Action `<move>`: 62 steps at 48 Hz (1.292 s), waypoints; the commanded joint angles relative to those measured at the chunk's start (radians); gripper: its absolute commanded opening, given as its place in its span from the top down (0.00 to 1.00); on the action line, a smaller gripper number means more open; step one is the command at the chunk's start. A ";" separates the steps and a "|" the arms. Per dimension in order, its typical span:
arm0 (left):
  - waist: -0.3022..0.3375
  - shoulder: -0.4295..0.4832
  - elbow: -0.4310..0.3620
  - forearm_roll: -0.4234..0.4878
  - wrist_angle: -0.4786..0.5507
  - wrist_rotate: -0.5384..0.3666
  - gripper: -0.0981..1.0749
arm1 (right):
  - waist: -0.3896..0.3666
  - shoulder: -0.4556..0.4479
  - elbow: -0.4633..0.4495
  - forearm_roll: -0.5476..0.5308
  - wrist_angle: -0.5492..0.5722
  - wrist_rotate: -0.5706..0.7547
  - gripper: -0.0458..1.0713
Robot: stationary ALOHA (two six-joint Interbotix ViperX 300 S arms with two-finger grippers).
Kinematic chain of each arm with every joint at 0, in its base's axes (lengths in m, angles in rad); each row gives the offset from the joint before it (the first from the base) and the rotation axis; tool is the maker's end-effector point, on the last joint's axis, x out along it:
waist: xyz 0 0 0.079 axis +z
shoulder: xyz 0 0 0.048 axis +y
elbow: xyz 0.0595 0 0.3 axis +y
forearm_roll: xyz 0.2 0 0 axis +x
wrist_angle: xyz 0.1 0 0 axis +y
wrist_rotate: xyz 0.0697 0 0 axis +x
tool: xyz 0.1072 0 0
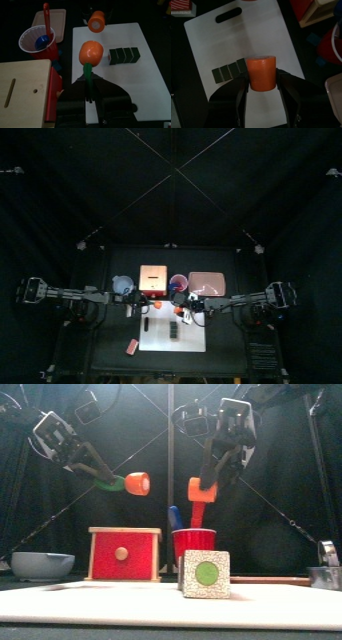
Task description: Place carrot bottom on plate
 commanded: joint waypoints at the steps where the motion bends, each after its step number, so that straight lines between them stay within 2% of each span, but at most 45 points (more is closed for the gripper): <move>1: -0.002 -0.008 -0.015 0.000 -0.005 0.002 0.54 | -0.002 -0.037 -0.015 0.002 -0.008 0.002 0.66; 11: -0.002 -0.020 -0.015 -0.002 -0.011 0.000 0.54 | -0.008 -0.055 0.009 0.002 0.000 0.002 0.66; 18: -0.002 -0.023 -0.014 -0.002 -0.011 0.000 0.54 | -0.008 -0.095 0.066 0.003 0.009 0.009 0.66; 23: -0.002 -0.023 -0.017 -0.002 -0.012 0.002 0.54 | -0.015 -0.146 0.117 0.005 0.032 0.009 0.66; 29: 0.000 -0.023 -0.017 0.000 -0.012 0.002 0.54 | -0.064 -0.224 0.178 0.009 0.060 0.011 0.66; 36: -0.002 -0.023 -0.015 0.000 -0.018 0.003 0.54 | -0.195 -0.288 0.287 0.011 0.055 0.009 0.66; 43: -0.002 -0.023 -0.014 0.003 -0.026 0.005 0.54 | -0.383 -0.261 0.394 0.009 -0.017 0.005 0.66; 49: -0.002 -0.023 -0.012 0.003 -0.035 0.005 0.54 | -0.505 -0.232 0.454 -0.006 -0.087 -0.006 0.65; 56: 0.000 -0.023 -0.014 0.003 -0.035 0.005 0.54 | -0.617 -0.230 0.500 -0.037 -0.170 0.003 0.65; 62: 0.003 -0.023 -0.015 0.003 -0.038 0.005 0.54 | -0.664 -0.230 0.522 -0.043 -0.186 0.000 0.65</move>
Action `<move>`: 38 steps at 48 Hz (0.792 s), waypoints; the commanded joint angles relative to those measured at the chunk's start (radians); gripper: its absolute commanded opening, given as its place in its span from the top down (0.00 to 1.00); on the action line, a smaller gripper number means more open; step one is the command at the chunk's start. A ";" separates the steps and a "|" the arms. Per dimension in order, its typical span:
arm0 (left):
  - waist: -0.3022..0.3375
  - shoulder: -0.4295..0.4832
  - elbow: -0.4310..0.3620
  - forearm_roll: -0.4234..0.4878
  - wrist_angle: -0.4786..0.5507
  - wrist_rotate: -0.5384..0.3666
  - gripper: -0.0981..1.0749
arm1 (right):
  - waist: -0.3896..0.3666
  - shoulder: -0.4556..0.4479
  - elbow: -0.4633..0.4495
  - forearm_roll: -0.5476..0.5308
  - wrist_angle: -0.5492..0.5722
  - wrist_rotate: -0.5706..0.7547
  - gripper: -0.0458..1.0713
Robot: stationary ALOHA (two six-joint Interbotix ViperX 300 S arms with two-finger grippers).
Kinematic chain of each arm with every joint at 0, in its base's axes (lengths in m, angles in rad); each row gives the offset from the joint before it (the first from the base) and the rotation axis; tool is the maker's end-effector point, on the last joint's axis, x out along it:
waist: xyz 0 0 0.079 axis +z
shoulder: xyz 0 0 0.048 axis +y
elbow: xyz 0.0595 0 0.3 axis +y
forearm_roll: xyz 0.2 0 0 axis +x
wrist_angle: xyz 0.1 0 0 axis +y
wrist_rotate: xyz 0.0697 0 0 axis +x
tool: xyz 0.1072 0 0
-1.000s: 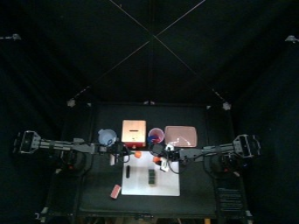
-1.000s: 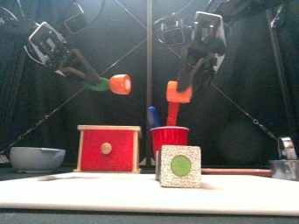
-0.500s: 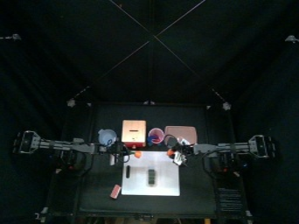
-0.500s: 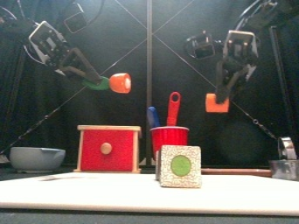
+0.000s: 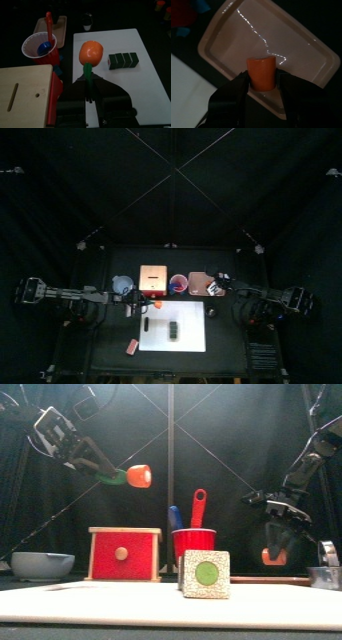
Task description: Place carrot bottom on plate
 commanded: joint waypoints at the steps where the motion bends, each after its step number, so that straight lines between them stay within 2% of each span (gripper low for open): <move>1: 0.003 -0.003 -0.014 0.002 -0.014 0.003 0.54 | -0.034 -0.006 0.002 -0.003 -0.012 -0.003 0.65; 9: 0.005 -0.003 -0.014 0.002 -0.035 0.003 0.54 | -0.051 -0.006 0.017 -0.003 -0.012 -0.003 0.61; 22: 0.006 -0.003 -0.014 0.002 -0.055 0.002 0.54 | -0.054 -0.006 0.023 -0.014 -0.014 0.000 0.35; 38: 0.008 0.000 -0.018 0.002 -0.083 0.002 0.54 | -0.055 -0.011 0.028 -0.018 -0.018 0.002 0.11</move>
